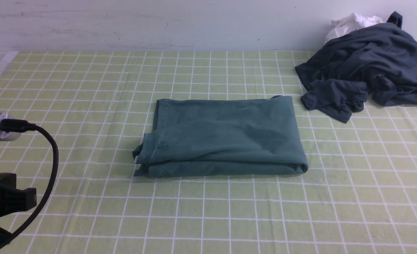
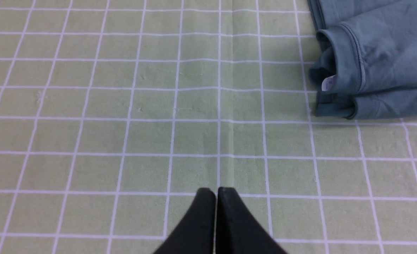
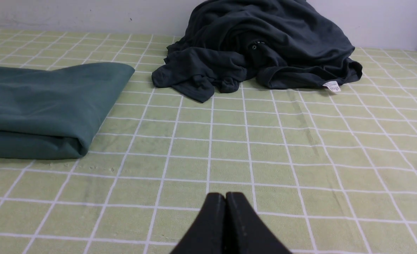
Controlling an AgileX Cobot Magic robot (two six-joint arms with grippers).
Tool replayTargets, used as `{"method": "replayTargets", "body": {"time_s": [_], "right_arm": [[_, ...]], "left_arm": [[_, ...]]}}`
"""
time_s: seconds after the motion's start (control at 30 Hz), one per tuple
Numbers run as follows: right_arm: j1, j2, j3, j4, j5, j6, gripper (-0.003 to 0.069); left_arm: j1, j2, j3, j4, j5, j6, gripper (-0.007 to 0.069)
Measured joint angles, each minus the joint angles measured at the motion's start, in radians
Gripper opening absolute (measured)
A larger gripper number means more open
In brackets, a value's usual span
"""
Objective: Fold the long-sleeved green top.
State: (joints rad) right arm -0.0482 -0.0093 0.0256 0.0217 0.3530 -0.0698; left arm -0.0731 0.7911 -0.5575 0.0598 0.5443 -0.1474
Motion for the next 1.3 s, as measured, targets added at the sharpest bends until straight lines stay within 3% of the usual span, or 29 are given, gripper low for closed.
{"method": "replayTargets", "body": {"time_s": [0.4, 0.83, 0.93, 1.3], "right_arm": [[0.0, 0.0, 0.0, 0.001, 0.001, 0.0, -0.0014], [0.0, 0.0, -0.001, 0.002, 0.004, -0.003, -0.0014], [0.0, 0.0, -0.001, 0.003, 0.006, -0.003, -0.0014], [0.0, 0.0, -0.002, 0.003, 0.007, 0.001, -0.0014]], "left_arm": [[-0.02, -0.059, 0.033, 0.014, -0.021, 0.0, -0.0004], [-0.031, -0.782, 0.488, 0.013, -0.082, 0.002, -0.0004], [-0.031, -0.801, 0.575, 0.005, -0.158, 0.006, -0.0004], [-0.038, -0.803, 0.582, 0.004, -0.159, 0.079, -0.0004]]}}
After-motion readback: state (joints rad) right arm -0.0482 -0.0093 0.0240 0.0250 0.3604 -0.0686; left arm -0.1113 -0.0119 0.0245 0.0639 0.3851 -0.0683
